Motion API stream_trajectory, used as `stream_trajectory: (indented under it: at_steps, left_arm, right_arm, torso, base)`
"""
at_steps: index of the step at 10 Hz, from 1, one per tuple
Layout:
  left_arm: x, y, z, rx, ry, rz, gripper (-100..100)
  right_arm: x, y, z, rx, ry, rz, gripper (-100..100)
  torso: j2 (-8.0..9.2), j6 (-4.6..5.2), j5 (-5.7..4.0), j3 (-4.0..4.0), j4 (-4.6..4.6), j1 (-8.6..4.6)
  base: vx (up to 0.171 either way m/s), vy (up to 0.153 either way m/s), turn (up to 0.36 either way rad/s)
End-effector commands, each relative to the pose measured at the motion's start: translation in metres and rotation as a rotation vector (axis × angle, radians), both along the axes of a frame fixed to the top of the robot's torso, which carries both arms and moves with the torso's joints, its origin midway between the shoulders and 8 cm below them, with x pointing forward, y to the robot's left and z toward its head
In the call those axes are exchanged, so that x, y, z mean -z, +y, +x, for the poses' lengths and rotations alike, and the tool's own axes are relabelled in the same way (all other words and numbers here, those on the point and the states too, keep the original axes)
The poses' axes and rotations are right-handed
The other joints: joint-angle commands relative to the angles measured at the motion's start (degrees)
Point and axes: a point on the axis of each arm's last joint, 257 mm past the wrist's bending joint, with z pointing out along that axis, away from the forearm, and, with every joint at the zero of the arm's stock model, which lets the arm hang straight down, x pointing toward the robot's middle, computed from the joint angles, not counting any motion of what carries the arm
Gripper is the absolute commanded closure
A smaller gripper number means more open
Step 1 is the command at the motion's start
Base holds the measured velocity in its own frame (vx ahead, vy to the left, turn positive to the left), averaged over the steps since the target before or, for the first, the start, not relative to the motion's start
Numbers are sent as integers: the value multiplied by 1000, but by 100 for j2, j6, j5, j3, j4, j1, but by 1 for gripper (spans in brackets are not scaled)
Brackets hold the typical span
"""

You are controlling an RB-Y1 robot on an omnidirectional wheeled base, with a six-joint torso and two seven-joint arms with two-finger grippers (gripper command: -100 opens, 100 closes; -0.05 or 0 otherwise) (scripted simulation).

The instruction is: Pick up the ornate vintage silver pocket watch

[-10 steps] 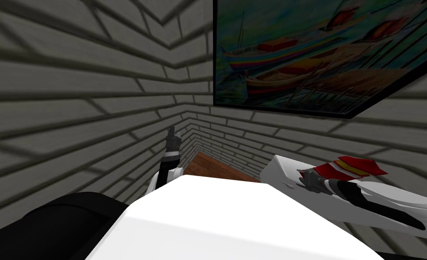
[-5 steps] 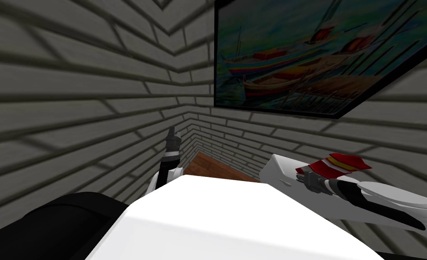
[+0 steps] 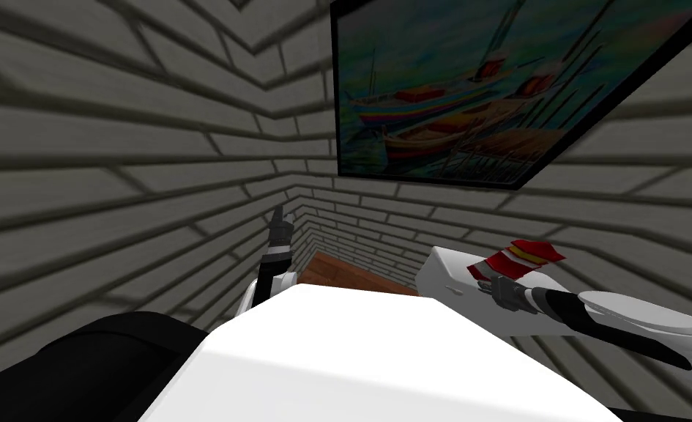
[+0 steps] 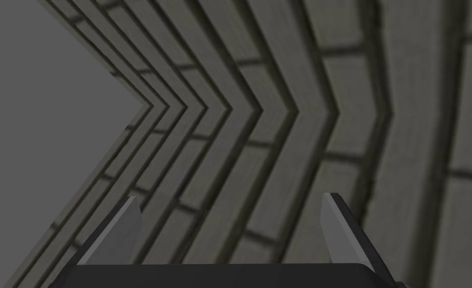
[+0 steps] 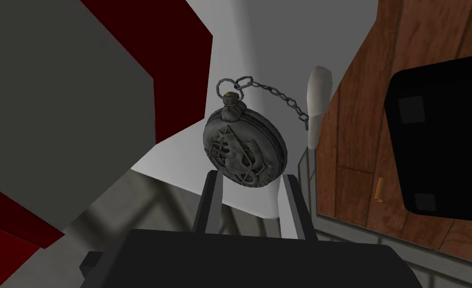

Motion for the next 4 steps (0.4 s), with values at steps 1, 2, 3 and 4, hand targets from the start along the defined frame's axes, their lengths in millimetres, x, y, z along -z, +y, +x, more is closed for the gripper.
stream_trajectory:
  at_steps: [1, 2, 3, 4]
  left_arm:
    - [0, 0, 0, 0, 0, 0, 0]
    - [0, 0, 0, 0, 0, 0, 0]
    - [0, 0, 0, 0, 0, 0, 0]
    - [0, 0, 0, 0, 0, 0, 0]
  right_arm:
    - [-5, 11, 6, -55, 1, 1, 100]
    - [-9, 17, 9, -88, 2, 1, 100]
    - [-8, 13, 7, -65, 3, 1, 100]
    - [-8, 14, 7, -70, 3, 1, 0]
  torso:
    - [0, 0, 0, 0, 0, 0]
    - [-16, -6, 1, -10, -3, -1]
    - [-15, -12, -1, -10, -3, -11]
    - [7, -19, -7, 1, -1, -20]
  base:
    - [195, 38, -376]
    - [161, 5, -261]
    - [61, 1, -42]
    - [11, 2, 10]
